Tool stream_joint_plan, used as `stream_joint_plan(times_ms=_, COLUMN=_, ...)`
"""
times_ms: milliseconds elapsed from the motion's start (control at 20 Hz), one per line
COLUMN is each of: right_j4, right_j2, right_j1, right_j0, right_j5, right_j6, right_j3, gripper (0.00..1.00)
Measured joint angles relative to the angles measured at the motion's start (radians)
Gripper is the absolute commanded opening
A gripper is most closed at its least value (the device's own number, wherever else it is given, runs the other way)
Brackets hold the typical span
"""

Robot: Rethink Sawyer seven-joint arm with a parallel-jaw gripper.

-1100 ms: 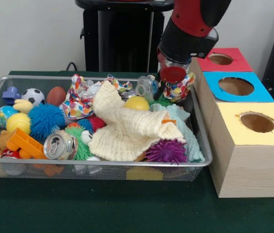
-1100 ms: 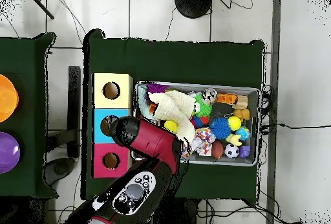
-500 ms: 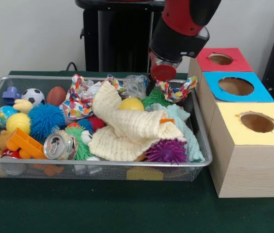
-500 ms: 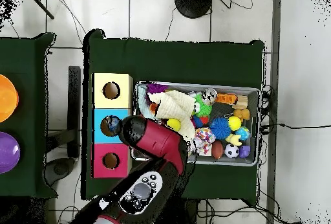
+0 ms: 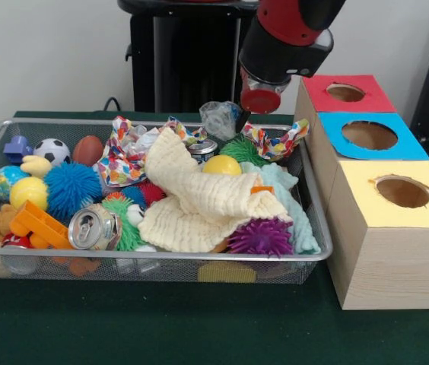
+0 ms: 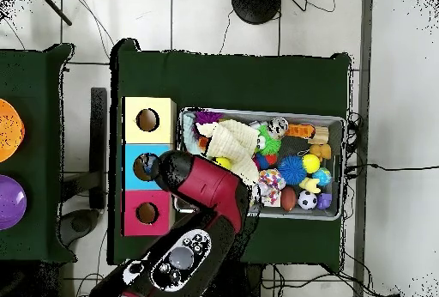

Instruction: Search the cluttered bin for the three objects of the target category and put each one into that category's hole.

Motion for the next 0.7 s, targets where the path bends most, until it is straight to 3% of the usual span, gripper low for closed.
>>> stream_joint_plan(times_ms=700, right_j4=-0.001, right_j2=-0.052, right_j1=-0.138, right_j0=0.003, right_j5=0.015, right_j6=0.000, right_j3=-0.007, gripper=0.00)
